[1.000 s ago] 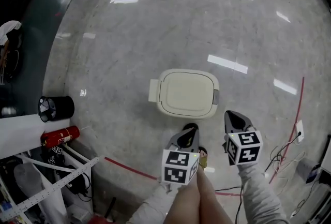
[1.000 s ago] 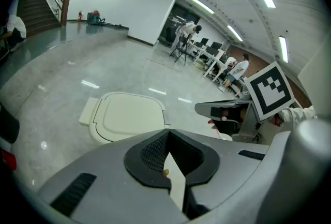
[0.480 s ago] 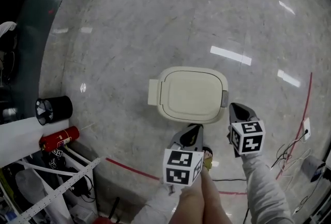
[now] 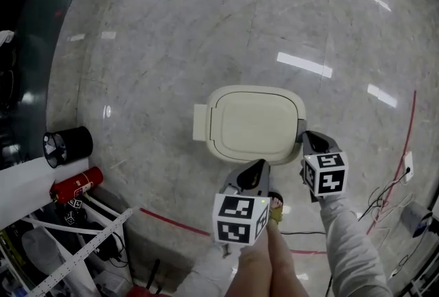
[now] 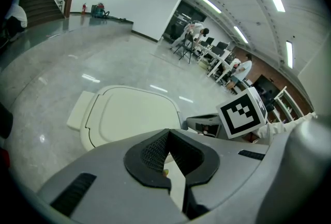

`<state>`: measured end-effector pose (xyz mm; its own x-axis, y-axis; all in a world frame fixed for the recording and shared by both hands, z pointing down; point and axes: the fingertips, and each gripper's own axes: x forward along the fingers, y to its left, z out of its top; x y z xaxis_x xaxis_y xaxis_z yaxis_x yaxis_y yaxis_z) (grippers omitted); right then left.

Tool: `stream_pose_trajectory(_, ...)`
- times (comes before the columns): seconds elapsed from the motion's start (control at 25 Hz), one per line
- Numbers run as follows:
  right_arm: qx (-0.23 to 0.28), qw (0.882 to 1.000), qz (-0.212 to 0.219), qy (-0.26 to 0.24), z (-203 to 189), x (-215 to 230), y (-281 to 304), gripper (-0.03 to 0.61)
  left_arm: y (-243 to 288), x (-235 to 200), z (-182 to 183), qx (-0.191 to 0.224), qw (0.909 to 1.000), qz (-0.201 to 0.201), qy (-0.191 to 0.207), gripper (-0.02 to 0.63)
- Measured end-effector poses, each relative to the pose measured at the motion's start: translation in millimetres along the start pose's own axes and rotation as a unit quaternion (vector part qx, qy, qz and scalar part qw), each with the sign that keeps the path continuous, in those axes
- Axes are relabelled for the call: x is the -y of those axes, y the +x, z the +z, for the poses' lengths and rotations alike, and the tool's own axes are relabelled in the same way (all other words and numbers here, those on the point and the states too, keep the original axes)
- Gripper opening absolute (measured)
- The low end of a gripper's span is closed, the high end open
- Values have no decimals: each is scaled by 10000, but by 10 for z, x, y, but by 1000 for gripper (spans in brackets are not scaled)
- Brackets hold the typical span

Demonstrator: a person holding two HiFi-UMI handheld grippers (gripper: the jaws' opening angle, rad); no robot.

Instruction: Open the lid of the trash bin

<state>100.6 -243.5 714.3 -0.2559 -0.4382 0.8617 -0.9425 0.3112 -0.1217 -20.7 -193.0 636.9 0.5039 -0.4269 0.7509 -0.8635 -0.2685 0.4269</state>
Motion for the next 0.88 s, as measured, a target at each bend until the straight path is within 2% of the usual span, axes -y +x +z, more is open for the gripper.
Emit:
stream_pose_trajectory(0.48,-62,9999,71,-88,-34,23,59,-3,-112,97,-19,-11,10000,62,-31,3)
stream_pose_trajectory(0.88,-257,9996,-2,-142,-15,8,69,-3,-437,79,-26,200,9987,357,-293,2)
